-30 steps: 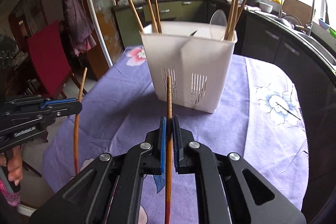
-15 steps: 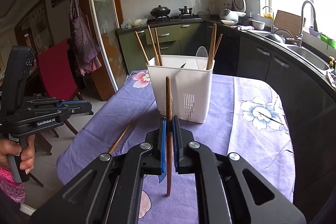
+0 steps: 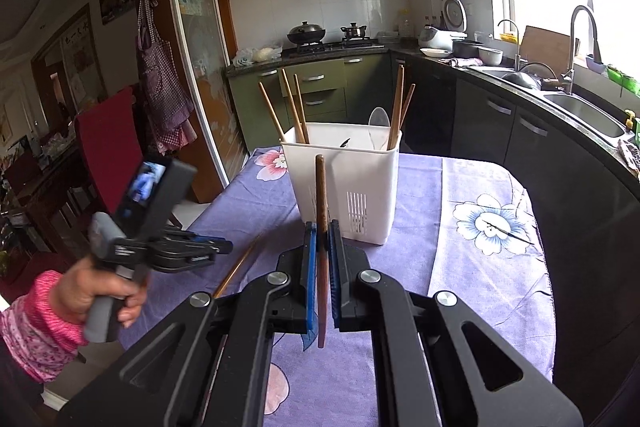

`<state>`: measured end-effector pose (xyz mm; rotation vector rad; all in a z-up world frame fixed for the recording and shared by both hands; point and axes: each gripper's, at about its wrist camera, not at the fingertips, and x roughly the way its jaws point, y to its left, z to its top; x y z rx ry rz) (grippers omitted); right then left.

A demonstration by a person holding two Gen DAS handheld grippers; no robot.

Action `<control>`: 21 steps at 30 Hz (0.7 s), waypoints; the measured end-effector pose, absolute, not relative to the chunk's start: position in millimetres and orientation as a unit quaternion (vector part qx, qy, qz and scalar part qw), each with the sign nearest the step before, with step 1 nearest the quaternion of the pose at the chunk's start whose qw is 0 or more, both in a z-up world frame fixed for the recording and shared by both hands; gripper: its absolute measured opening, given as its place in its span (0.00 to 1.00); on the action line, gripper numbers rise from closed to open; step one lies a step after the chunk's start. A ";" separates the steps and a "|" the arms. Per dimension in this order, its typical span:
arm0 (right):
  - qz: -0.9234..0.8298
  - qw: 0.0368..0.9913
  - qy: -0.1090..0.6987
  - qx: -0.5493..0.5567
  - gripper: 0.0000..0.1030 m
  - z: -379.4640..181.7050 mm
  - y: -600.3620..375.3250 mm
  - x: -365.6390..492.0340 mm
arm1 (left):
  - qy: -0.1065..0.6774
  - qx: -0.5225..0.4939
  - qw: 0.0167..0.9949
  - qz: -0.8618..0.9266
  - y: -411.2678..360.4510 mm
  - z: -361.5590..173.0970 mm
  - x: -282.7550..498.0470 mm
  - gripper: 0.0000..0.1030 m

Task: Organize utensils
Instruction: 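Lift both chopsticks upright and carry them toward the white holder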

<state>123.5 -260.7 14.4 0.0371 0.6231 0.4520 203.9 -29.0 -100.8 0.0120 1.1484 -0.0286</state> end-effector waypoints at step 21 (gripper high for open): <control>0.199 0.923 0.329 0.005 0.07 8.2 -237.1 183.9 | 0.565 0.011 0.825 -0.009 -35.7 -129.1 220.9 0.18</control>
